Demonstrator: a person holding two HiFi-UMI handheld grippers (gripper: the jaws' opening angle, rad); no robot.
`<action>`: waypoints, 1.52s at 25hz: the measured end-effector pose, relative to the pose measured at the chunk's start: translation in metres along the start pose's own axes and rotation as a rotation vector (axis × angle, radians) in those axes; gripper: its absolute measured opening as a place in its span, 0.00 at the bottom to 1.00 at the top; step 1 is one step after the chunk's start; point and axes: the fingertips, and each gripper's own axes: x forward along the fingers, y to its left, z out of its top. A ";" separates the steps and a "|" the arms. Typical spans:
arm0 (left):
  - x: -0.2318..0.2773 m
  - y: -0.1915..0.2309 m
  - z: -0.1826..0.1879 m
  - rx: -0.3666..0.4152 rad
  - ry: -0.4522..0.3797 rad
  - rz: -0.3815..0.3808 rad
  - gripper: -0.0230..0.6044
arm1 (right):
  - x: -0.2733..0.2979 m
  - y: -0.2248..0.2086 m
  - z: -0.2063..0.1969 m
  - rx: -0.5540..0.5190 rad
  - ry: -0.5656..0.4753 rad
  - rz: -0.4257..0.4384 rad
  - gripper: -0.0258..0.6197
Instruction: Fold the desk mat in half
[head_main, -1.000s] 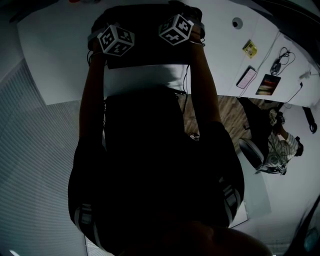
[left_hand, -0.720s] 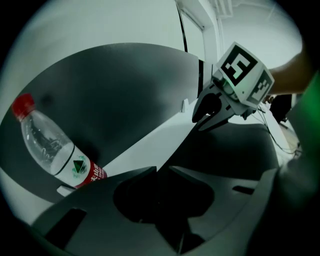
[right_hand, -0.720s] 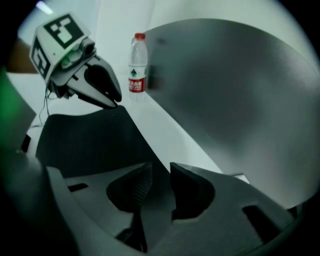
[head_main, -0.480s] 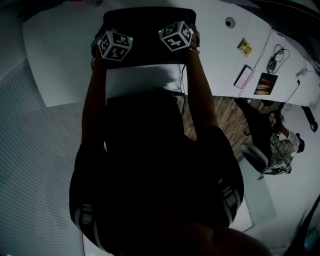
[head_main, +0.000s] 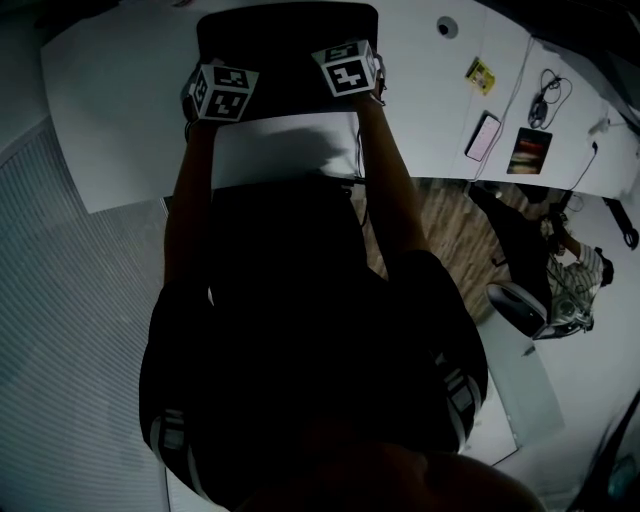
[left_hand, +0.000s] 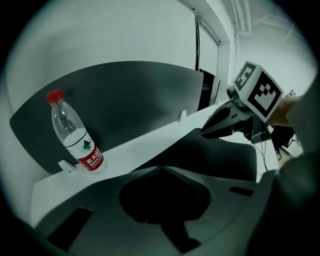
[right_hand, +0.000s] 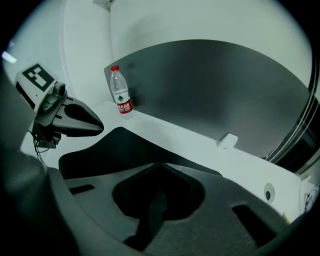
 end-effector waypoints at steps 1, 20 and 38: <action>-0.003 -0.002 0.000 -0.011 -0.006 0.002 0.04 | -0.004 0.001 -0.002 0.020 -0.007 -0.004 0.04; -0.094 -0.054 0.017 -0.174 -0.152 0.089 0.04 | -0.109 0.020 -0.017 0.200 -0.191 -0.030 0.04; -0.204 -0.099 0.046 -0.331 -0.385 0.153 0.04 | -0.218 0.055 -0.005 0.255 -0.412 0.007 0.04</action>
